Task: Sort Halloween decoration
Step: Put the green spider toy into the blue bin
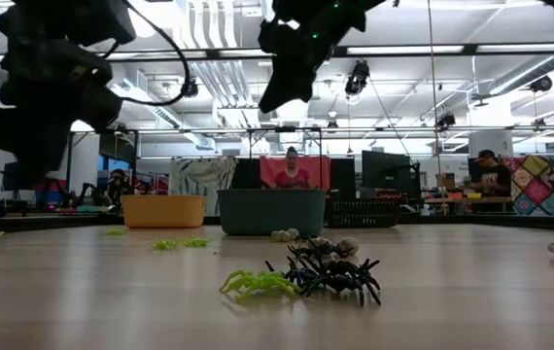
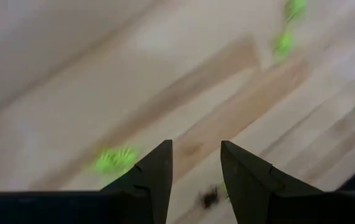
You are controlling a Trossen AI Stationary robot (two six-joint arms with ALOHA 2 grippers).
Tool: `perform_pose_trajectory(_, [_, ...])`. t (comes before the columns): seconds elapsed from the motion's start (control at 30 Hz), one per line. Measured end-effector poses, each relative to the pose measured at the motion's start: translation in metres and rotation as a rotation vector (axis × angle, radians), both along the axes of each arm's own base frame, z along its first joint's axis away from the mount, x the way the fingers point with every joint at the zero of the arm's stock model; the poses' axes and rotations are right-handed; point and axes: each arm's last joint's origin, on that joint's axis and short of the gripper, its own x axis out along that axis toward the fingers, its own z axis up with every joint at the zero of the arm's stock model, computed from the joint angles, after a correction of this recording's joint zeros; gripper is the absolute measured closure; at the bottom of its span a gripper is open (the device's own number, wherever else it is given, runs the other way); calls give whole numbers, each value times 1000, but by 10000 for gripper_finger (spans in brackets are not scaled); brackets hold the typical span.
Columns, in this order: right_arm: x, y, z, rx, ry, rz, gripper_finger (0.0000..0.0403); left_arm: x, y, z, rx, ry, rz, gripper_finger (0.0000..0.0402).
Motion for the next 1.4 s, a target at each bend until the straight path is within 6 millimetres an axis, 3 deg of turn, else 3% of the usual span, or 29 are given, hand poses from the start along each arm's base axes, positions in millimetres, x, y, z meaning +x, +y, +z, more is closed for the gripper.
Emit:
perform_pose_trajectory(0.4, [-14,10,-19,41,42,-6,333,18,-34,-18,46,255,-35,301])
perform_pose_trajectory(1.03, [-12,10,-19,47,24,-18,335,29,-37,-57,150,445,-26,320])
perform_pose_trajectory(1.4, [-11,15,-19,47,25,-6,335,31,-37,-61,174,458,-38,335])
